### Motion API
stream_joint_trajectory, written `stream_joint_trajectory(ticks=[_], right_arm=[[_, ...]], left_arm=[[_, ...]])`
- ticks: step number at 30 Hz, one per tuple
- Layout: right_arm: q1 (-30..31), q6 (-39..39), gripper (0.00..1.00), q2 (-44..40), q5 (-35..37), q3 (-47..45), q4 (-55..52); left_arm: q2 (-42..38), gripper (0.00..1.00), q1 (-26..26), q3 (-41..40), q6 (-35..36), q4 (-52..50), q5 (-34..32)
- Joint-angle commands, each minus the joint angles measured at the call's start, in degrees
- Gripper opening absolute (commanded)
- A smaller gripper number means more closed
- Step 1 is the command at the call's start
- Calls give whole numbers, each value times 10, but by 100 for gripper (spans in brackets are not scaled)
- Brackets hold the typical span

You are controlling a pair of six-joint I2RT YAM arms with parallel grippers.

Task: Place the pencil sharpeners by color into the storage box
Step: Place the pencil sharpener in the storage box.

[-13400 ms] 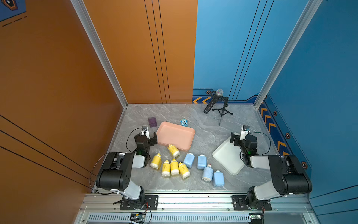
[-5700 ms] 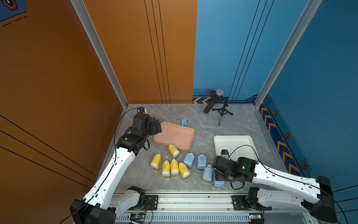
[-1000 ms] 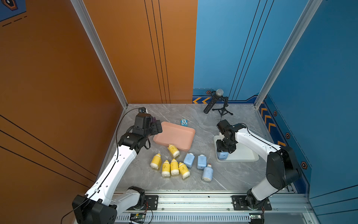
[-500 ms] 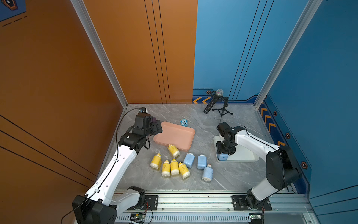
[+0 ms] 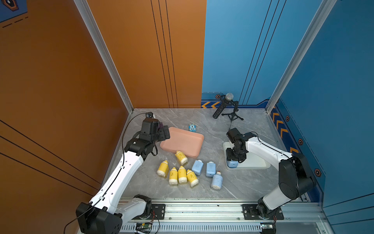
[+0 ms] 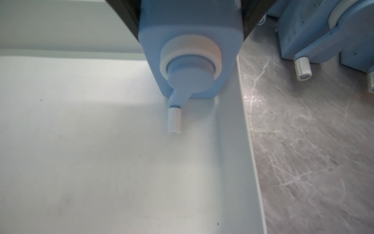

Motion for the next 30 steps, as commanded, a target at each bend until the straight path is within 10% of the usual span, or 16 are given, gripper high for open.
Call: stream_joint_trajectory(ticks=[1, 30], right_arm=[[9, 7, 46, 1, -4, -18, 13], [22, 12, 75, -59, 22, -11, -23]], left_arm=[[0, 98, -4, -8, 7, -8, -4], [-2, 98, -6, -8, 6, -8, -3]])
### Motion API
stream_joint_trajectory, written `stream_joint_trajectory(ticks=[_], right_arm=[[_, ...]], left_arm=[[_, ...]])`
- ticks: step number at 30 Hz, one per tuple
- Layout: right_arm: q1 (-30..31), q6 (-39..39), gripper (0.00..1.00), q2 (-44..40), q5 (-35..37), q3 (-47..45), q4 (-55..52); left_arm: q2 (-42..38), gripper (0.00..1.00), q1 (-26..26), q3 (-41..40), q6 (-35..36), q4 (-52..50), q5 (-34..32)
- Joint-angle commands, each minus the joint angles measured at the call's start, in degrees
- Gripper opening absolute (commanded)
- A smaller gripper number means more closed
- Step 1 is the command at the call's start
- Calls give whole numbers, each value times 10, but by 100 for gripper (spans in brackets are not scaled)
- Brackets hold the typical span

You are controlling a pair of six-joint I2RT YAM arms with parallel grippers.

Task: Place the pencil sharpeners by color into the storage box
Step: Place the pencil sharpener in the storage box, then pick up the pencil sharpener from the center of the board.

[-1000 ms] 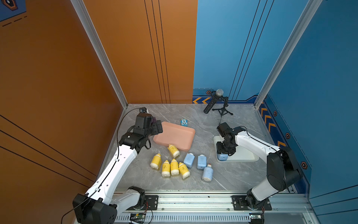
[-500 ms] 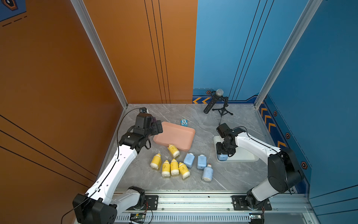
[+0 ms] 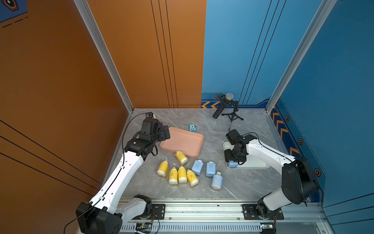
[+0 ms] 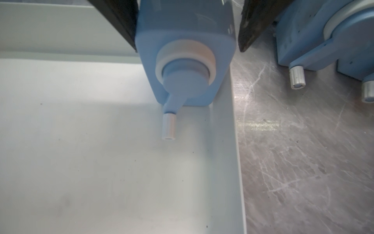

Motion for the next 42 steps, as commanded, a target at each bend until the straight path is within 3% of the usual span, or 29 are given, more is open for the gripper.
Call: stream_joint_trajectory(ticks=[1, 14, 18, 26, 35, 42], right_arm=[[3, 7, 75, -32, 13, 10, -34], [43, 57, 75, -180, 50, 39, -136], [92, 115, 75, -236, 68, 13, -150], [250, 273, 74, -305, 120, -34, -174], [390, 392, 75, -254, 158, -20, -172], [434, 426, 79, -186, 159, -1, -140]], left_arm=[[-1, 98, -5, -8, 6, -8, -1], [-5, 98, -6, -9, 7, -7, -6], [-3, 98, -6, -7, 6, -8, -1], [-13, 98, -5, -8, 7, -8, -8], [-8, 98, -1, -7, 1, -7, 6], [-7, 98, -1, -8, 0, -7, 6]])
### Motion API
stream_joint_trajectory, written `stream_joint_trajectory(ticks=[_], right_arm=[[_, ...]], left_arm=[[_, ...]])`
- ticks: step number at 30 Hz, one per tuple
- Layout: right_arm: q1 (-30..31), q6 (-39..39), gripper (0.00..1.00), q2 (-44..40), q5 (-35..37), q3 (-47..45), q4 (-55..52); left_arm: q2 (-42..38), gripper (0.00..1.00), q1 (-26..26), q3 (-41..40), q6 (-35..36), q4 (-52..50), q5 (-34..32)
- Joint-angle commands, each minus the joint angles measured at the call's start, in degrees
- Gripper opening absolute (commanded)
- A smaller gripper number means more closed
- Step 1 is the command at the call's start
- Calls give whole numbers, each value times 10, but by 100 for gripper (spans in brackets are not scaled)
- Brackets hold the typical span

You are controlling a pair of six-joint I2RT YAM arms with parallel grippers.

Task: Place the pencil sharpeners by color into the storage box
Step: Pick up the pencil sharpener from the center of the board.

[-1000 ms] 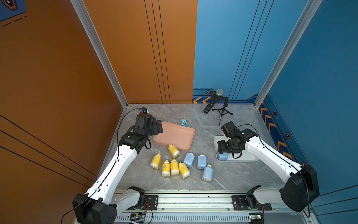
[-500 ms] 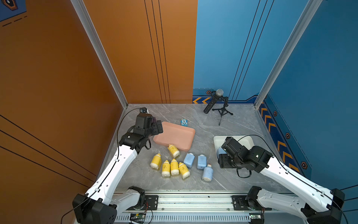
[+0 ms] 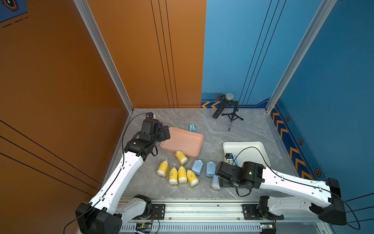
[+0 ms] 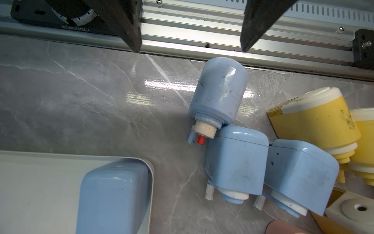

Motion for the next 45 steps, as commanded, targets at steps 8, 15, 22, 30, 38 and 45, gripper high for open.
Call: stream_joint_trajectory(ticks=[8, 15, 22, 30, 38, 45], right_arm=[[13, 43, 82, 52, 2, 8, 44], [6, 36, 83, 84, -13, 10, 63], [-5, 32, 82, 122, -29, 4, 86], [-16, 22, 79, 161, -33, -1, 98], [-18, 5, 74, 197, -44, 3, 105], [-19, -4, 67, 196, -47, -1, 103]], left_arm=[[-8, 98, 1, -6, -1, -8, 9], [-7, 98, 1, -6, -2, -7, 13], [-9, 98, 1, -6, -2, -7, 10], [-10, 98, 1, -7, -2, -7, 10], [-10, 98, -1, -6, -1, -8, 8], [-11, 98, -1, -7, -2, -8, 10]])
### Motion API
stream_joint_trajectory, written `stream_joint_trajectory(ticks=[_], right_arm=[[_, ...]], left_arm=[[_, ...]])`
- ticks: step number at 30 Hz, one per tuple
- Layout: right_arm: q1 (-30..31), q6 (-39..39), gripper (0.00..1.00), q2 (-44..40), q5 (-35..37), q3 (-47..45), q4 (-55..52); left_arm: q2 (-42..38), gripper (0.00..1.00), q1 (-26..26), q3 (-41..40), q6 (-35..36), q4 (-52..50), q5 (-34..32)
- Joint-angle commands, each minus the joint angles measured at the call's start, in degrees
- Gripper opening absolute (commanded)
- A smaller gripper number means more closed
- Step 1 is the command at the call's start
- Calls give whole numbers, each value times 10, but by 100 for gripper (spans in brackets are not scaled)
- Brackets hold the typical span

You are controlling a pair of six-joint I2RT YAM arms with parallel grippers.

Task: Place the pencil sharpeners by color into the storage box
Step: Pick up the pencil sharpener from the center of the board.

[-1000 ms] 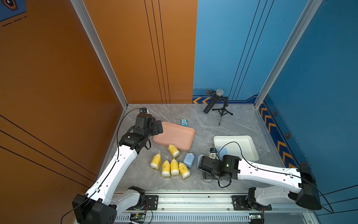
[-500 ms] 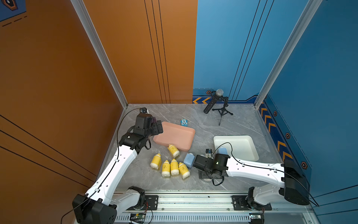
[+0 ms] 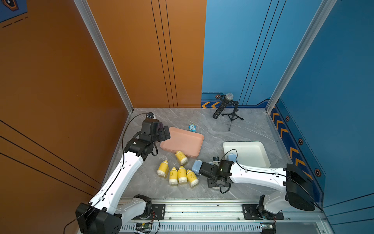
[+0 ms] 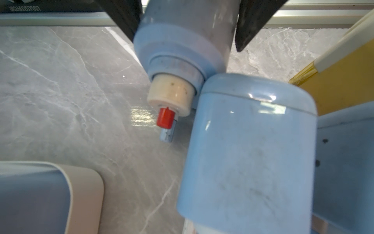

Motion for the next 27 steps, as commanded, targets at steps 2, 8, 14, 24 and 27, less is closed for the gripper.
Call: stream_joint_trajectory(ticks=[2, 8, 14, 24, 27], right_arm=[[-1, -15, 64, 1, -7, -5, -3], [-2, -29, 60, -6, -11, -5, -15], [-9, -44, 63, 3, -20, -6, -17], [-13, -60, 61, 10, -24, 0, -17], [-14, -60, 52, 3, -26, -2, -18]], left_arm=[[-10, 98, -1, -7, -2, -7, 8], [-10, 98, -1, -7, -2, -8, 8], [-9, 98, -1, -7, -2, -7, 7], [-8, 98, -1, -7, -1, -7, 6], [-10, 98, -1, -7, 0, -8, 3]])
